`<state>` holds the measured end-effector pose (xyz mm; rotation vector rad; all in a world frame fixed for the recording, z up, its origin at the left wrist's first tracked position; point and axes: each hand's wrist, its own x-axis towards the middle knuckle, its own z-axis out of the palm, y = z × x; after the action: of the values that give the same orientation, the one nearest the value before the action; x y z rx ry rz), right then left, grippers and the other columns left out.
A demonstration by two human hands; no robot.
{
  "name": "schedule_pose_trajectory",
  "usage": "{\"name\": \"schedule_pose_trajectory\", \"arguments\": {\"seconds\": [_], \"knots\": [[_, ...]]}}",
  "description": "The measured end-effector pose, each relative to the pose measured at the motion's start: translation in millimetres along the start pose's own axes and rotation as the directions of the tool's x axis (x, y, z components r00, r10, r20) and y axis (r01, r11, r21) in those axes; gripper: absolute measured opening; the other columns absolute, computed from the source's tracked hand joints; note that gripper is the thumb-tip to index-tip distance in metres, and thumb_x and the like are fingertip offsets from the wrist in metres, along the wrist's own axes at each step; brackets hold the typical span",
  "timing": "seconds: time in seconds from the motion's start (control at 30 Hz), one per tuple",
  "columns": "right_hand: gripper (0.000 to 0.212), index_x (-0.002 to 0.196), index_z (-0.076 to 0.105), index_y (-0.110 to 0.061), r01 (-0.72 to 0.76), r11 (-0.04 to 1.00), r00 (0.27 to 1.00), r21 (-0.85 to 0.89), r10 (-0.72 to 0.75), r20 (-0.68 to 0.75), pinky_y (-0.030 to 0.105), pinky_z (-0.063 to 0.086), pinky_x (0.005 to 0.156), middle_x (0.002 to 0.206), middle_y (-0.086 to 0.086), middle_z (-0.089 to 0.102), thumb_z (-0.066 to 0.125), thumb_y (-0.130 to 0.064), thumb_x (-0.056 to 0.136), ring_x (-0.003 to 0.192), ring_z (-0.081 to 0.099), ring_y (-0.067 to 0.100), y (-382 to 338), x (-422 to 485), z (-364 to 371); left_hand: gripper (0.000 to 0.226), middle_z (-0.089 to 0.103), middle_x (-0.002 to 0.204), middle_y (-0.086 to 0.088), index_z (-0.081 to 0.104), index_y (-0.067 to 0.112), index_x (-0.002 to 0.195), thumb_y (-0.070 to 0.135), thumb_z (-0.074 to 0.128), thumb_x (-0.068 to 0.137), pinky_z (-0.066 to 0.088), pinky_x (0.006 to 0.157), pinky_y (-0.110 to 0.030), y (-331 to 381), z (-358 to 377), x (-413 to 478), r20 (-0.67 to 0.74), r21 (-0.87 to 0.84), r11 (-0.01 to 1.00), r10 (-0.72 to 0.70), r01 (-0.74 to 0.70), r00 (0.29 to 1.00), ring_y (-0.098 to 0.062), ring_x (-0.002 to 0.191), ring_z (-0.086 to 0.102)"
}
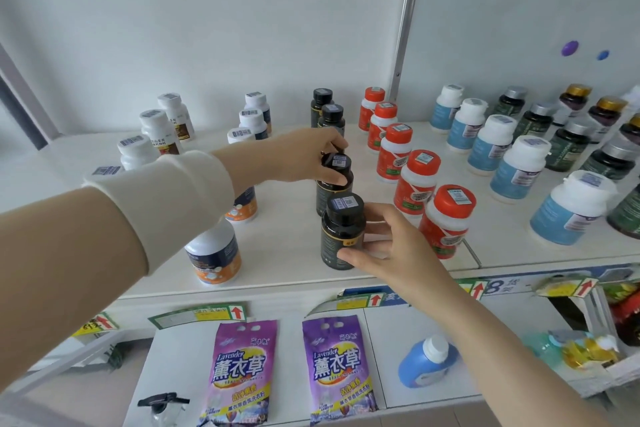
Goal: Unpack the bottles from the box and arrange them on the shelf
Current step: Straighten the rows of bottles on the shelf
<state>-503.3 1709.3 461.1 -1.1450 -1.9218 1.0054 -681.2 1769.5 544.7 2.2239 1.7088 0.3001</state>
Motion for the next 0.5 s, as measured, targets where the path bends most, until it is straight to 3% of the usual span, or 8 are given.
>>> {"name": "schedule_pose_trajectory", "arguments": {"seconds": [0.1,0.2,0.37,0.43,0.5], "knots": [[0.056,0.124,0.044,-0.028,0.033,0.999,0.999,-0.032,-0.034,-0.028,0.018,0.046,0.087,0.118,-0.016,0.05,0.073,-0.027,0.076,0.11,0.051,0.003,-18.2,5.0,-14.2,0.052,0.057,0.128,0.0,0.046,0.015,0.132,0.023,0.067,0.085,0.046,0.098,-0.033,1.5,-12.7,-14.0,-0.039,-0.093,0.996,-0.021,0.017,0.999,-0.019,0.113,0.059],[0.058,0.13,0.044,-0.02,0.113,0.988,0.991,-0.107,-0.119,-0.056,0.021,0.044,0.09,0.121,-0.011,0.052,0.07,-0.027,0.078,0.11,0.049,0.003,-41.5,18.1,-26.5,0.042,0.06,0.121,0.001,0.052,0.017,0.124,0.022,0.067,0.085,0.047,0.092,-0.026,-6.2,-33.2,-33.0,-0.081,-0.038,0.999,-0.036,0.033,0.996,-0.016,0.108,0.061],[0.057,0.134,0.042,-0.015,0.268,0.844,0.962,-0.465,-0.263,0.078,0.027,0.04,0.098,0.137,0.002,0.048,0.066,-0.028,0.083,0.122,0.048,0.015,-80.4,44.4,-19.8,0.039,0.06,0.121,0.003,0.052,0.023,0.123,0.028,0.064,0.087,0.046,0.093,-0.034,-32.3,-60.1,-65.7,-0.096,0.357,0.925,-0.1,0.128,0.99,-0.018,0.109,0.057],[0.058,0.136,0.04,-0.015,0.296,0.75,0.955,-0.592,-0.238,0.176,0.032,0.038,0.102,0.141,0.004,0.042,0.064,-0.03,0.085,0.127,0.044,0.02,-91.9,52.2,-8.6,0.042,0.057,0.125,0.005,0.048,0.024,0.128,0.031,0.06,0.089,0.044,0.092,-0.034,-41.7,-63.7,-76.5,-0.07,0.504,0.85,-0.135,0.152,0.988,-0.02,0.112,0.055],[0.059,0.136,0.039,-0.017,0.302,0.686,0.953,-0.662,-0.187,0.24,0.033,0.037,0.102,0.142,0.005,0.04,0.064,-0.032,0.085,0.128,0.041,0.021,-101.4,56.8,5.6,0.046,0.055,0.128,0.005,0.044,0.022,0.131,0.034,0.059,0.09,0.042,0.093,-0.033,-53.3,-62.6,-84.6,-0.064,0.52,0.839,-0.151,0.163,0.986,-0.02,0.115,0.054]]}}
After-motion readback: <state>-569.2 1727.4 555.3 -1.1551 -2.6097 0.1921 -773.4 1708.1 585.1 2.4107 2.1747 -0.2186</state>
